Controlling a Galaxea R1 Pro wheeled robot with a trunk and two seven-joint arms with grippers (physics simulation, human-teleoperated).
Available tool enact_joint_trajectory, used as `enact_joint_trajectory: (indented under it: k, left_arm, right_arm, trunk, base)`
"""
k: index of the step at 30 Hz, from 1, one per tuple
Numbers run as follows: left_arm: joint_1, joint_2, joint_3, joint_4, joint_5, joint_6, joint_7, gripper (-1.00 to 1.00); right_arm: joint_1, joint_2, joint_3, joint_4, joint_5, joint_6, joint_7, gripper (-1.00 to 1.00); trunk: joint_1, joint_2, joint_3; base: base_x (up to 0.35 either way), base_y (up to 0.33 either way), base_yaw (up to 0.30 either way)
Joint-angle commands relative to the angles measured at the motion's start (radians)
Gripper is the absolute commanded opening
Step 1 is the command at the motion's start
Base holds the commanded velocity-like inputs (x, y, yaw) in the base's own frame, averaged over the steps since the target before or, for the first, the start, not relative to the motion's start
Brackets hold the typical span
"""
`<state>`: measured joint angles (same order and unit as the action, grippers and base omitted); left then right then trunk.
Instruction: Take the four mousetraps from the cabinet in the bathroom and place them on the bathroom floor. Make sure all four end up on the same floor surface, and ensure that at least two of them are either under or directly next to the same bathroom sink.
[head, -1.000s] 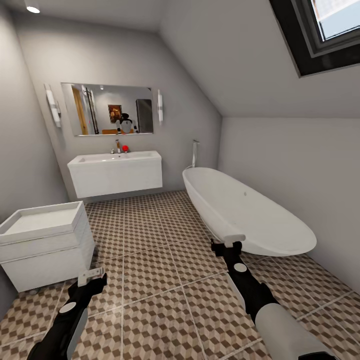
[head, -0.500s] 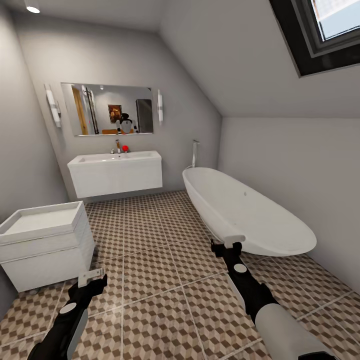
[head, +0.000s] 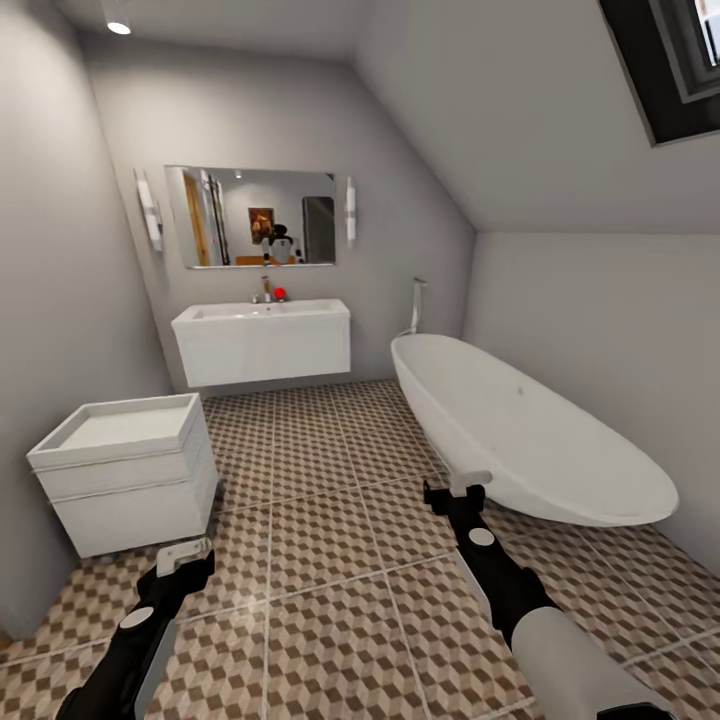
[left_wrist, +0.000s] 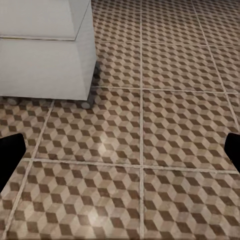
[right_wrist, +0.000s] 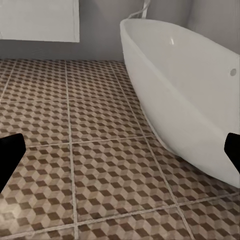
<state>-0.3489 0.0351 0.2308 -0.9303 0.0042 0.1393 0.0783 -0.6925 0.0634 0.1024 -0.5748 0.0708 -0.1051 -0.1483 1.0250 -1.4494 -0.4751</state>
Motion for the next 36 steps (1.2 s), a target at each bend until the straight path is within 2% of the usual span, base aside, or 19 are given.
enact_joint_trajectory:
  k: [1,14,30,36]
  left_arm:
    - [0.000,0.000,-0.001,0.000,0.000,0.005,0.003,1.00]
    - [0.000,0.000,0.000,0.002,0.000,0.003,0.003,1.00]
    - [-0.001,0.000,-0.001,0.003,0.000,0.003,0.003,1.00]
    - [-0.001,0.000,-0.025,0.004,0.000,0.003,0.004,1.00]
  right_arm:
    - [-0.001,-0.001,0.003,0.001,0.007,-0.001,-0.008,1.00]
    - [-0.001,-0.004,0.003,0.001,0.007,-0.001,-0.010,1.00]
    - [-0.001,-0.003,0.003,0.001,0.007,-0.001,-0.034,1.00]
    - [-0.001,-0.002,0.004,0.001,0.007,-0.001,-0.046,1.00]
  trunk:
    - [0.000,-0.001,-0.001]
    - [0.000,-0.001,-0.002]
    - [0.000,-0.001,-0.013]
    - [0.000,-0.001,-0.018]
  base:
    - [0.000,0.000,0.070]
    - [0.000,0.000,0.031]
    - [0.000,0.000,0.246]
    - [-0.004,-0.001,0.251]
